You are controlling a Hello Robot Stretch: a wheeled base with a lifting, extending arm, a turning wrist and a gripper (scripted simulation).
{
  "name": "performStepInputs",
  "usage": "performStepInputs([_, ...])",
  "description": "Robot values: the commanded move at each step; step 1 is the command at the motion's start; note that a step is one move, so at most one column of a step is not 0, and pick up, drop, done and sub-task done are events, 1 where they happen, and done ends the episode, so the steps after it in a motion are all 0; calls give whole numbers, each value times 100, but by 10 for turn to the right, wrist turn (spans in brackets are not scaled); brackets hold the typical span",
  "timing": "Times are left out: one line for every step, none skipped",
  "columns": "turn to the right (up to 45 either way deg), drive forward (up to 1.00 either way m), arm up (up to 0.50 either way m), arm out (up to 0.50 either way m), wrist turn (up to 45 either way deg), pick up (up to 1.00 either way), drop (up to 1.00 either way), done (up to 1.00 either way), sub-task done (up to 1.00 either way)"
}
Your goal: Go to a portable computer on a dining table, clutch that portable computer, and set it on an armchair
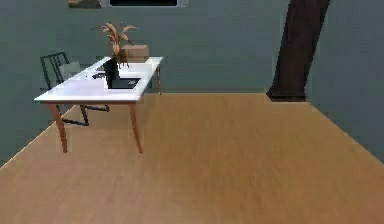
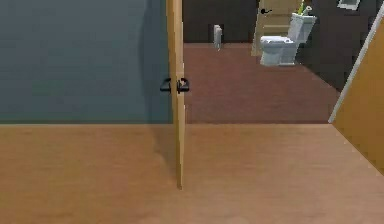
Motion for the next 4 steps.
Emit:
performStepInputs([0, 100, 0, 0, 0, 0, 0, 0, 0])
performStepInputs([120, 0, 0, 0, 0, 0, 0, 0, 0])
performStepInputs([0, 15, 0, 0, 0, 0, 0, 0, 0])
performStepInputs([-90, 0, 0, 0, 0, 0, 0, 0, 0])
